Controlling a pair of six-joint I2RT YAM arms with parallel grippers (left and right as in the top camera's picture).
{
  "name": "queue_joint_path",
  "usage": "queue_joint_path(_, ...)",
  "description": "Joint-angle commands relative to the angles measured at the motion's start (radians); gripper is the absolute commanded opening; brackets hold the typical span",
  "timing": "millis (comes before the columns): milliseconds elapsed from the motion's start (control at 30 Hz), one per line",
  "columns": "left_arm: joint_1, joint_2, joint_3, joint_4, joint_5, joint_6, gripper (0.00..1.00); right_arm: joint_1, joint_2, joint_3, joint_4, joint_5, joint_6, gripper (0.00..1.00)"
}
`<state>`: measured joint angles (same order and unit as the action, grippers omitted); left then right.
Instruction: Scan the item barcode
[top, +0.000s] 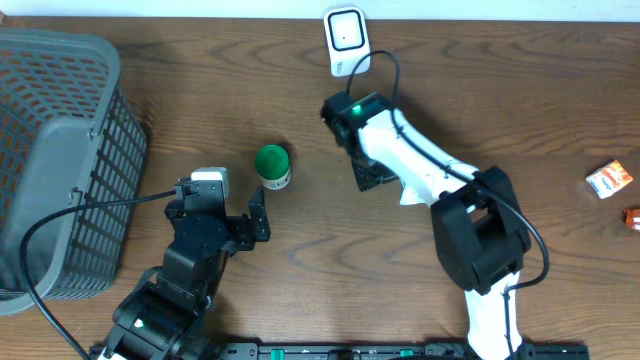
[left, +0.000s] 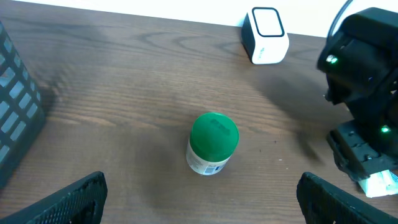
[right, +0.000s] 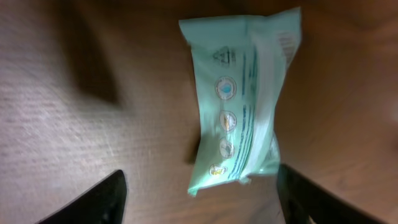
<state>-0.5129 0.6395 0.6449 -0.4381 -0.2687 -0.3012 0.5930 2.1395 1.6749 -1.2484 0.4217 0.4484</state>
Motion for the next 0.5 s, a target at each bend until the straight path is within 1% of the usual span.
queue_joint_path(0,0.003,-0.001,0.002,0.004,-0.013,0.013,0.98,0.017,-0.024,0.01,0.015,0.132,0.052,0.65)
queue_joint_path(133,0.003,-0.001,0.002,0.004,-0.013,0.013,0.98,0.016,-0.009,0.009,0.025,0.139,0.053,0.63)
queue_joint_path(333,0.003,-0.001,0.002,0.004,-0.013,0.013,0.98,0.018,0.023,0.002,0.026,0.15,0.052,0.63)
queue_joint_path(467,0.003,-0.001,0.002,0.004,-0.013,0.013,0.98,0.017,0.056,0.002,0.03,0.18,0.053,0.6)
